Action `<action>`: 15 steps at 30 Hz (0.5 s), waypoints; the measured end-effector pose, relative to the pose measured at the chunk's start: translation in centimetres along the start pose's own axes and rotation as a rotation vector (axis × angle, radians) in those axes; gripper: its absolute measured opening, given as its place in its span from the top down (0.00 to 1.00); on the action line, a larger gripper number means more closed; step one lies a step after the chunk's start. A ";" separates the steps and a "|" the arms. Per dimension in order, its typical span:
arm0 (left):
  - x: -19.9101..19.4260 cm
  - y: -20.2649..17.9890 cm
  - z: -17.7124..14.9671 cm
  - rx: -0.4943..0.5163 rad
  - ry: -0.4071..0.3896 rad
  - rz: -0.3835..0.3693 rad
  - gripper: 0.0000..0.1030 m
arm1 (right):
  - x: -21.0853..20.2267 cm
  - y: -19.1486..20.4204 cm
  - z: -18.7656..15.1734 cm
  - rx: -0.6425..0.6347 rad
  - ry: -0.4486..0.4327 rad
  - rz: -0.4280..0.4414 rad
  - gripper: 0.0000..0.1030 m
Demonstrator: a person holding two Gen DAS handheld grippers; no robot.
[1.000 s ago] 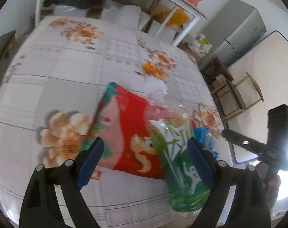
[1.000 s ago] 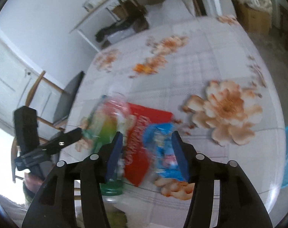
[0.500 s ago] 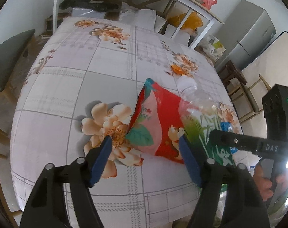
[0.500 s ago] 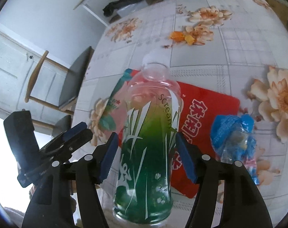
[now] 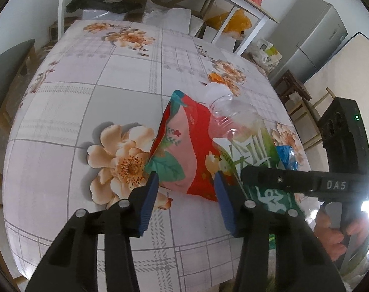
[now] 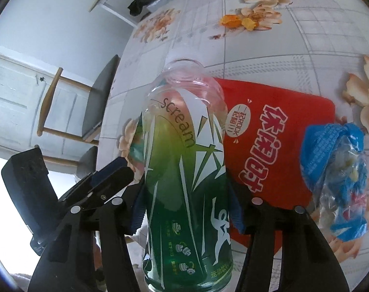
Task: Collect trash
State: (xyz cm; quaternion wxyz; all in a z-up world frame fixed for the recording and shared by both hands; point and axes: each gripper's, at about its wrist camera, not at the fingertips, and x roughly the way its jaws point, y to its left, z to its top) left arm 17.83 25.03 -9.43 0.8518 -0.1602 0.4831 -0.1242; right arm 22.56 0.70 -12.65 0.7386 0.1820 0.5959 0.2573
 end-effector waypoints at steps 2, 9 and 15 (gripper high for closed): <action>-0.1 0.0 0.0 -0.003 0.000 0.001 0.56 | -0.6 0.0 -0.2 -0.001 -0.009 0.012 0.49; -0.4 -0.8 1.5 0.023 -0.020 -0.008 0.56 | -3.3 -0.1 -0.7 -0.004 -0.066 0.062 0.49; -0.3 -2.5 3.4 0.066 -0.032 -0.019 0.56 | -8.9 -1.0 -1.3 -0.016 -0.178 0.084 0.49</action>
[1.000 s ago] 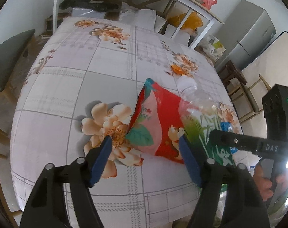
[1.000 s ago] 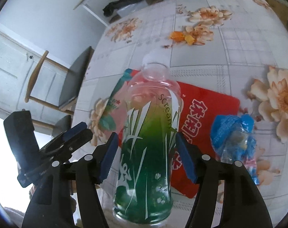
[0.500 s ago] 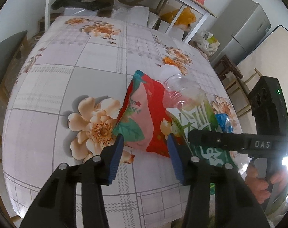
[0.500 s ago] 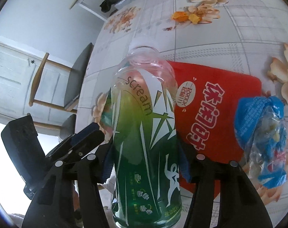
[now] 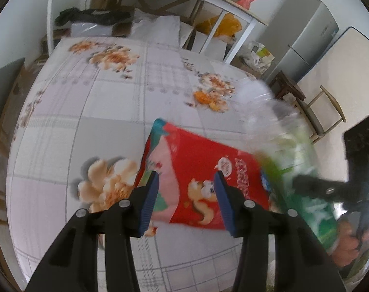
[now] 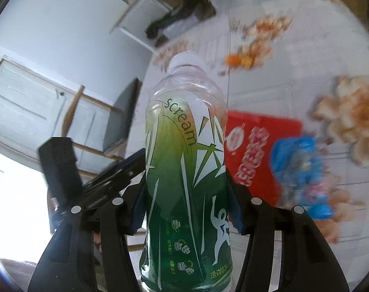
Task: Collect trash
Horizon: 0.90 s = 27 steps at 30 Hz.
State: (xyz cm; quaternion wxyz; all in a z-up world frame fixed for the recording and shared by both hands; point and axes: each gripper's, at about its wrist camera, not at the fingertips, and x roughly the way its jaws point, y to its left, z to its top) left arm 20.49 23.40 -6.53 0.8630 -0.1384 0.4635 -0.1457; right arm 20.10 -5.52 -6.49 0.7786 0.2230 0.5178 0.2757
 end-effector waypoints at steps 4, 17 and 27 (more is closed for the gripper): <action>0.6 -1.1 0.8 0.015 0.007 -0.014 0.56 | -5.8 -2.6 0.1 0.013 -0.129 -0.112 0.49; 4.7 -8.0 -0.4 0.025 0.169 -0.293 0.51 | -6.2 -9.6 -3.3 0.044 -0.058 -0.411 0.49; 8.1 -15.3 -1.2 0.235 0.176 -0.164 0.41 | -6.2 -10.6 -4.4 0.052 -0.054 -0.416 0.49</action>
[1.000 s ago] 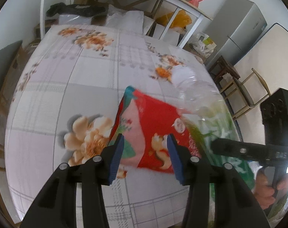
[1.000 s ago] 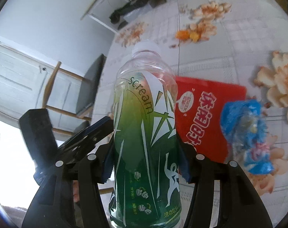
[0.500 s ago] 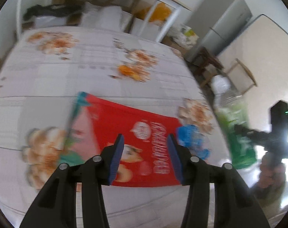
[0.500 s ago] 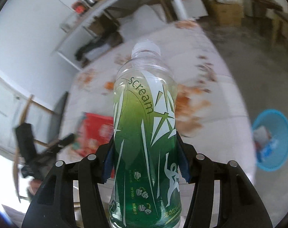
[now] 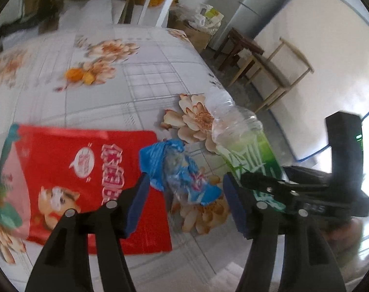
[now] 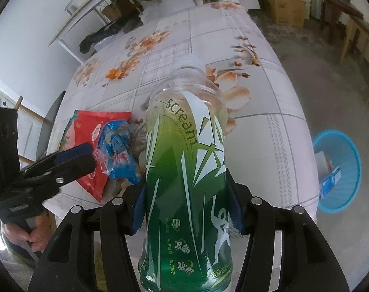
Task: Collect trash
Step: 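Grasp the blue wrapper with the left tool while the right tool holds the green bottle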
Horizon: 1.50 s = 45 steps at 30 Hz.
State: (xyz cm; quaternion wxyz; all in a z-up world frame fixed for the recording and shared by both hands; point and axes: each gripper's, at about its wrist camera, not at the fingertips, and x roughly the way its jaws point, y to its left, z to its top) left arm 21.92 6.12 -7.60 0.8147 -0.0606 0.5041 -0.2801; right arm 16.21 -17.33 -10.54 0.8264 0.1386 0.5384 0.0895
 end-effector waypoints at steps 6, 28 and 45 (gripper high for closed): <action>2.1 -0.9 0.8 0.060 0.014 0.057 0.41 | -0.3 -1.0 -0.5 0.020 -0.002 0.013 0.48; 3.2 -1.8 0.9 0.067 0.054 -0.015 0.97 | -1.1 -2.6 -1.2 0.062 -0.001 0.062 0.48; 3.8 -2.5 -0.2 0.106 0.136 0.091 0.63 | -1.1 -3.3 -0.5 0.089 -0.011 0.089 0.35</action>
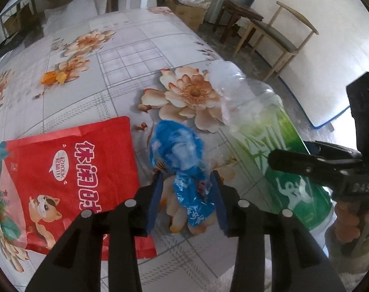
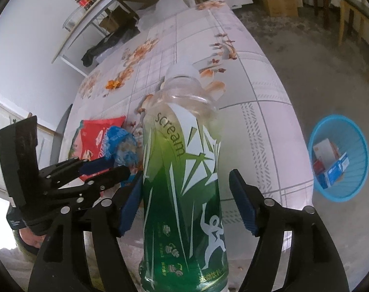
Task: Collect trash
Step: 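Grasp the blue wrapper with the left tool while the right tool holds the green bottle, then carry the blue wrapper and green bottle over the blue wastebasket with both tools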
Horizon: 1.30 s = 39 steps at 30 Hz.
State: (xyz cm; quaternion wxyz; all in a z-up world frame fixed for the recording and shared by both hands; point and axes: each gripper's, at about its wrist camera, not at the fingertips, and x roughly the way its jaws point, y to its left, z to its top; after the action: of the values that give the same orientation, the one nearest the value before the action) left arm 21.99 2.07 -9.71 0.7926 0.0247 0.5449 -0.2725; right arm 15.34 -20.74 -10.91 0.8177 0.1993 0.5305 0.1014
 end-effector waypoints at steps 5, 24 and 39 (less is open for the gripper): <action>0.8 0.3 0.4 -0.020 -0.007 0.014 0.63 | 0.4 0.0 0.3 0.016 0.002 0.012 0.35; 0.7 -1.6 -0.2 0.070 -0.067 0.080 0.79 | 0.4 -0.3 0.2 0.052 0.002 0.056 0.44; -1.3 -2.6 -0.7 0.103 -0.121 0.101 0.80 | -0.8 -0.7 -0.2 0.074 -0.031 0.062 0.44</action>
State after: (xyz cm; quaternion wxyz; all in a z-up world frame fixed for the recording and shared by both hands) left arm 19.86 0.59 -8.14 0.8345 0.0764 0.4793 -0.2608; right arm 14.81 -21.62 -10.63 0.8144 0.2475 0.5146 0.1038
